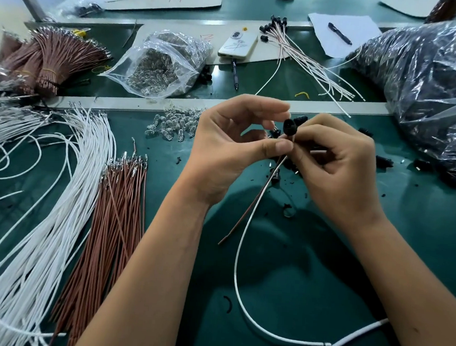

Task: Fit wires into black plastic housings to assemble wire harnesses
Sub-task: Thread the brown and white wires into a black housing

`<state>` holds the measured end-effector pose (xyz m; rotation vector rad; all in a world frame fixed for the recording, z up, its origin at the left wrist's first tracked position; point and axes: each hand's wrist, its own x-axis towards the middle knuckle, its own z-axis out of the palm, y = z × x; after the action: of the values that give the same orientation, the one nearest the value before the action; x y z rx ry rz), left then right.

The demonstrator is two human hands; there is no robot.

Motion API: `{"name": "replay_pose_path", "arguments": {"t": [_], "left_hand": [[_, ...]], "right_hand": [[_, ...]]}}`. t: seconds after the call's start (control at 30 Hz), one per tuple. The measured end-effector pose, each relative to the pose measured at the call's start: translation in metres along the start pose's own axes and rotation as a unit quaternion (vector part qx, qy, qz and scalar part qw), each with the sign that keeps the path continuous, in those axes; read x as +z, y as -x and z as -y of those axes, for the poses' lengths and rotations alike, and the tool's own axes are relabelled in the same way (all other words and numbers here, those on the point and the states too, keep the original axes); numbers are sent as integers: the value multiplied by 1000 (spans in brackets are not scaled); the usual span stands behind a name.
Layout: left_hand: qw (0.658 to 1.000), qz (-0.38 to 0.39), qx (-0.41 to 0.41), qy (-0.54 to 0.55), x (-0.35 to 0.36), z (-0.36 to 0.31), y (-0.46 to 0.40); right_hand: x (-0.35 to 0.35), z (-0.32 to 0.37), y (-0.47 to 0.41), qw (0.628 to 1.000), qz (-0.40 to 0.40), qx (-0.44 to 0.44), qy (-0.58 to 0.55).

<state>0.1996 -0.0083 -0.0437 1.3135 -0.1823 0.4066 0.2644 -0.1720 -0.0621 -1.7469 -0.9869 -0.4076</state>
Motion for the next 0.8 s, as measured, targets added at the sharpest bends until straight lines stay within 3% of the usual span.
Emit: {"name": "replay_pose_path", "arguments": {"t": [0.23, 0.43, 0.8], "left_hand": [[997, -1, -16, -75, 2, 4, 0], [990, -79, -8, -115, 5, 5, -2], [972, -34, -11, -234, 6, 15, -2]], "right_hand": [[-1, -3, 0, 1000, 13, 5, 11], [0, 1, 2, 998, 29, 50, -35], [2, -4, -1, 982, -17, 124, -143]]}}
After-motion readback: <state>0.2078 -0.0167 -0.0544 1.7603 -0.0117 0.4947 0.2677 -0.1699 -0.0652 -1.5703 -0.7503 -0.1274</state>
